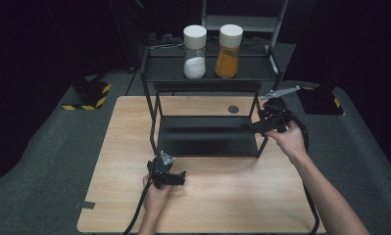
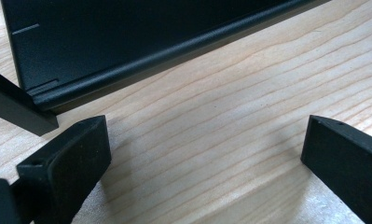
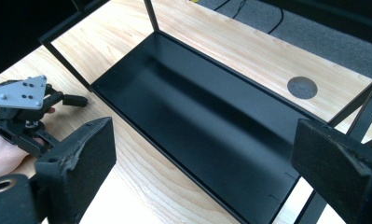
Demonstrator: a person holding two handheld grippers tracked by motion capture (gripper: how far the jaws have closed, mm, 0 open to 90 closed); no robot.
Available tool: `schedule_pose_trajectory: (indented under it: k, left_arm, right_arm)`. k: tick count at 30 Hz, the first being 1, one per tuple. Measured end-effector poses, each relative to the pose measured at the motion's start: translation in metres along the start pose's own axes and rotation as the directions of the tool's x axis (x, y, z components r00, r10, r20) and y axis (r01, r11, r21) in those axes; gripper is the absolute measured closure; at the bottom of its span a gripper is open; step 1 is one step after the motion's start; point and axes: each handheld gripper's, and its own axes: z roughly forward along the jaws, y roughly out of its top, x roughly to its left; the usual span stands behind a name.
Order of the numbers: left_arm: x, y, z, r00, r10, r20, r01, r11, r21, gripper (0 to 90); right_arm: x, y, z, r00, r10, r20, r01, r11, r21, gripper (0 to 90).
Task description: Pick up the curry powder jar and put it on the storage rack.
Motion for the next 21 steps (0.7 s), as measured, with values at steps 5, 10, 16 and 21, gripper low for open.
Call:
schedule_pose_trajectory:
  k: [5, 10, 16, 21]
  left_arm:
    - [0.000, 0.000, 0.000, 1.0000, 0.000, 0.000, 0.000, 1.0000, 0.000, 1.3]
    - [0.000, 0.000, 0.000, 1.0000, -0.001, 0.000, 0.001, 1.0000, -0.001, 1.4]
    - [0.000, 0.000, 0.000, 1.0000, -0.001, 0.000, 0.001, 1.0000, -0.001, 1.3]
    - [0.000, 0.000, 0.000, 1.0000, -0.001, 0.000, 0.001, 1.0000, -0.001, 1.3]
  right_arm:
    - [-0.001, -0.007, 0.006, 0.9999, 0.011, -0.001, -0.011, 1.000, 0.004, 5.3]
    - [-0.001, -0.015, 0.013, 0.9999, 0.015, -0.003, -0.015, 1.000, 0.012, 5.3]
    - [-0.001, -0.022, 0.020, 0.9997, 0.023, -0.009, -0.023, 1.000, 0.018, 5.4]
    - [-0.001, -0.031, 0.024, 0.9994, 0.031, -0.016, -0.031, 1.000, 0.004, 5.5]
